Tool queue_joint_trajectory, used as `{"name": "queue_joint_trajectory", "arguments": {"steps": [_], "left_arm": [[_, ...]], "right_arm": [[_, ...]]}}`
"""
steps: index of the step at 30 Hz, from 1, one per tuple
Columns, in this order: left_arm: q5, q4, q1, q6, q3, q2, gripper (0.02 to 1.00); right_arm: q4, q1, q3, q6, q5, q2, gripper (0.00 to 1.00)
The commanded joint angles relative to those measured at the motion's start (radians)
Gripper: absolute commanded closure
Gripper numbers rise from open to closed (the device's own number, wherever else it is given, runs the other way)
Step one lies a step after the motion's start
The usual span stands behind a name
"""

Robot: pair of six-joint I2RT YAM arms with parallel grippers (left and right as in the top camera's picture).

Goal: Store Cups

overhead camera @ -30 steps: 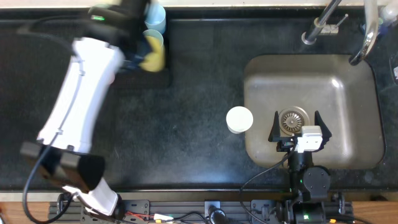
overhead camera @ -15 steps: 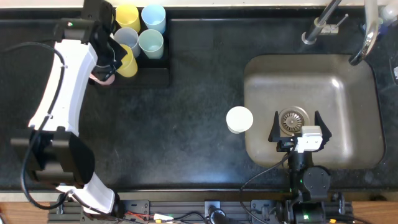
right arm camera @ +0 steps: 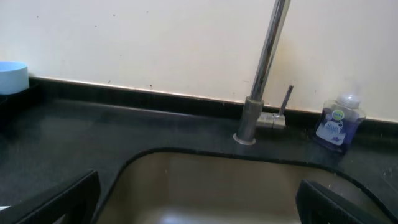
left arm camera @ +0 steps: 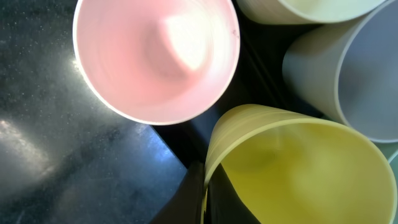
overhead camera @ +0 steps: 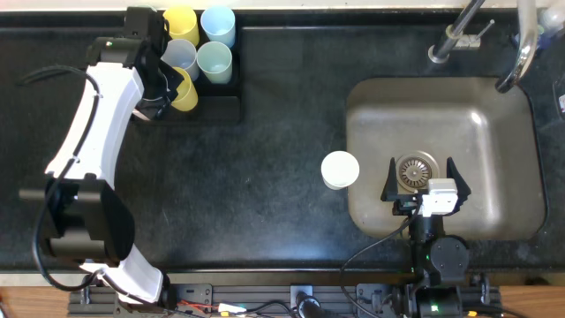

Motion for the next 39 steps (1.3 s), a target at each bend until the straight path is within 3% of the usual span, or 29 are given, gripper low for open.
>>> {"name": "queue_joint_trajectory", "arguments": {"steps": [1, 39], "left_arm": [[-0.022, 0.005, -0.005, -0.032, -0.007, 0.04, 0.98], [-0.06, 0.015, -0.026, -0.034, -0.007, 0.101, 0.982]], "right_arm": [[0.004, -0.007, -0.014, -0.007, 0.001, -0.008, 0.003], [0.004, -0.007, -0.014, -0.006, 0.001, -0.008, 0.003]]}}
